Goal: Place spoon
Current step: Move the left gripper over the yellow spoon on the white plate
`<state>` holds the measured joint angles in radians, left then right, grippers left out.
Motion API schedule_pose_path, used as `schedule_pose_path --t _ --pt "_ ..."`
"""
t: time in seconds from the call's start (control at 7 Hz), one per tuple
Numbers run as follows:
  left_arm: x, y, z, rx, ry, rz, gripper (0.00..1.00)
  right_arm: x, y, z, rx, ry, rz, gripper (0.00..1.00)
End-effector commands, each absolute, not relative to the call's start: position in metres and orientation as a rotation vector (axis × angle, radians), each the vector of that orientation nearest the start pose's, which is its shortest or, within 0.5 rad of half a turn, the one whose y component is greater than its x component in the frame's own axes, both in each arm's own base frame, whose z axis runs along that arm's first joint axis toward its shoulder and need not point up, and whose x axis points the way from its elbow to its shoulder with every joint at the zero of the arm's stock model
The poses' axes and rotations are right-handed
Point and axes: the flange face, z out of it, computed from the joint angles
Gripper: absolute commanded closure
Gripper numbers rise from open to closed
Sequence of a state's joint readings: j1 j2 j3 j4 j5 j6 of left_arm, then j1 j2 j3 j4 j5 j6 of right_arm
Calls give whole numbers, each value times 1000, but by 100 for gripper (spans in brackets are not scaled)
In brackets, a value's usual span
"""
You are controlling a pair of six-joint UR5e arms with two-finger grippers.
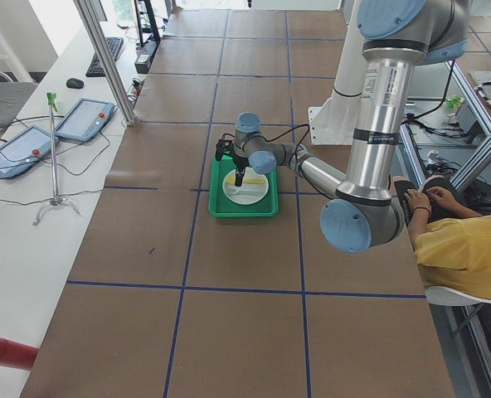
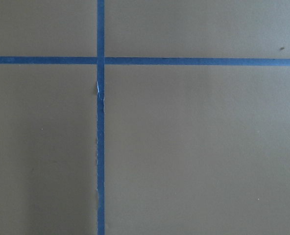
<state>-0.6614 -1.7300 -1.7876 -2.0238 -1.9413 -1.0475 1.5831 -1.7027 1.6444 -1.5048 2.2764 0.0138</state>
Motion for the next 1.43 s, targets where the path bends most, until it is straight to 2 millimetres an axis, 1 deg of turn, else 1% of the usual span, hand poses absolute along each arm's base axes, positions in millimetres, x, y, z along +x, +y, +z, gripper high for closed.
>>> schedule_pose_path --t 0.0,0.14,0.29,0.57,1.0,1.29 --pt "404 -419 427 147 874 24 43 74 -435 682 7 -706 22 0" --pt "405 -418 428 144 872 27 53 74 -435 682 8 -706 22 0" --pt "405 -418 429 144 871 28 59 74 -435 682 7 -706 22 0" --pt "401 -416 438 136 857 25 59 74 -435 682 7 -706 22 0" --pt "403 -417 436 134 859 26 59 74 -435 682 7 -706 22 0" --pt "406 -419 439 123 856 24 59 74 -435 682 7 -706 22 0"
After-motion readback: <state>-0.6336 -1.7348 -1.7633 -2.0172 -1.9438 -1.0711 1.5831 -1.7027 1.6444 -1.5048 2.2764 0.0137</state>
